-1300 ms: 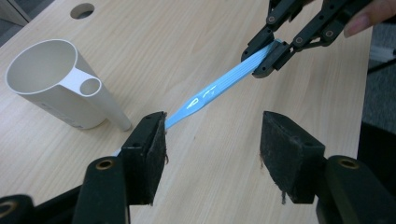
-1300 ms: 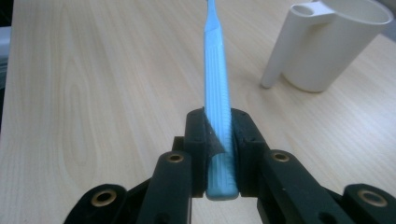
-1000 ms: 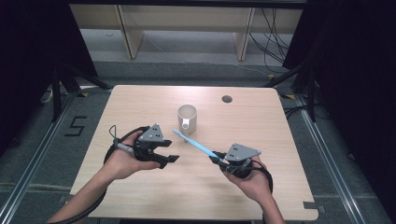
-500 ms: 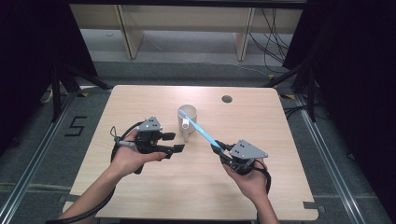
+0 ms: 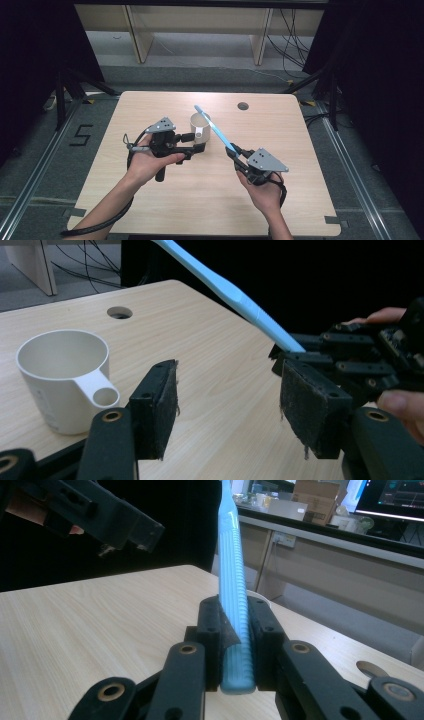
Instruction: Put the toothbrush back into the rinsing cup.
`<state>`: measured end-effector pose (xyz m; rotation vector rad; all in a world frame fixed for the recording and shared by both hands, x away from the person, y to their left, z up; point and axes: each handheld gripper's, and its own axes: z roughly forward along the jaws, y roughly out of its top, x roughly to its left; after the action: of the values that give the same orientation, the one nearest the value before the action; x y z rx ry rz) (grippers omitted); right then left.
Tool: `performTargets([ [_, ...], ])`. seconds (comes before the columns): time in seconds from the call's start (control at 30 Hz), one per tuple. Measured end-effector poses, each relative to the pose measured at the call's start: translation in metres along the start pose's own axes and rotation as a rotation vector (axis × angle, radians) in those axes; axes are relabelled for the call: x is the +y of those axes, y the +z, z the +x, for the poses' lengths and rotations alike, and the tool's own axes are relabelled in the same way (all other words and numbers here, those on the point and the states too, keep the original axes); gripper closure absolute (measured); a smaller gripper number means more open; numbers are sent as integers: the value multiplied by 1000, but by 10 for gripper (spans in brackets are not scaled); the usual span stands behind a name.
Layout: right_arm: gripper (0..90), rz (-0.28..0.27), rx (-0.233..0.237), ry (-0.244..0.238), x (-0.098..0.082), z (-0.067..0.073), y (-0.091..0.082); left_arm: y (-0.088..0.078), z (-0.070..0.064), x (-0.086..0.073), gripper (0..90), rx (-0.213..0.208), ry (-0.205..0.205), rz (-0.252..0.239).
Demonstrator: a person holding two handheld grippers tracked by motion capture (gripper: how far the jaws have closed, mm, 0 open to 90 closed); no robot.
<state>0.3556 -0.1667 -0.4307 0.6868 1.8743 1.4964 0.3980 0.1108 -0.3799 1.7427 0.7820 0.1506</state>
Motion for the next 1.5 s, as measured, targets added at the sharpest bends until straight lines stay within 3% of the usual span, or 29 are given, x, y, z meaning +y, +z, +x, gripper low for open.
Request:
performTargets([
  [0.2, 792, -33, -9, 31, 2, 6, 4, 4, 0, 4, 394, 3, -23, -24],
  [0.23, 792, -46, -31, 23, 3, 7, 4, 4, 0, 5, 395, 2, -27, -29],
  [0.47, 792, -76, -59, 13, 5, 9, 7, 4, -1, 8, 405, -6, -48, -79],
  [0.73, 792, -84, -52, 3, 7, 14, 13, 9, -1, 11, 420, -18, -72, -101],
  [0.77, 793, -75, -41, 30, 7, 17, 13, 10, 0, 11, 423, -17, -73, -101],
  [0.8, 793, -86, -60, 4, 7, 16, 13, 11, 1, 11, 428, -17, -79, -104],
  [0.9, 792, -76, -44, 15, 6, 17, 14, 14, 1, 12, 436, -25, -95, -110],
  [1.5, 792, -97, -51, 8, 11, 20, 16, 22, -1, 19, 489, -52, -116, -145],
])
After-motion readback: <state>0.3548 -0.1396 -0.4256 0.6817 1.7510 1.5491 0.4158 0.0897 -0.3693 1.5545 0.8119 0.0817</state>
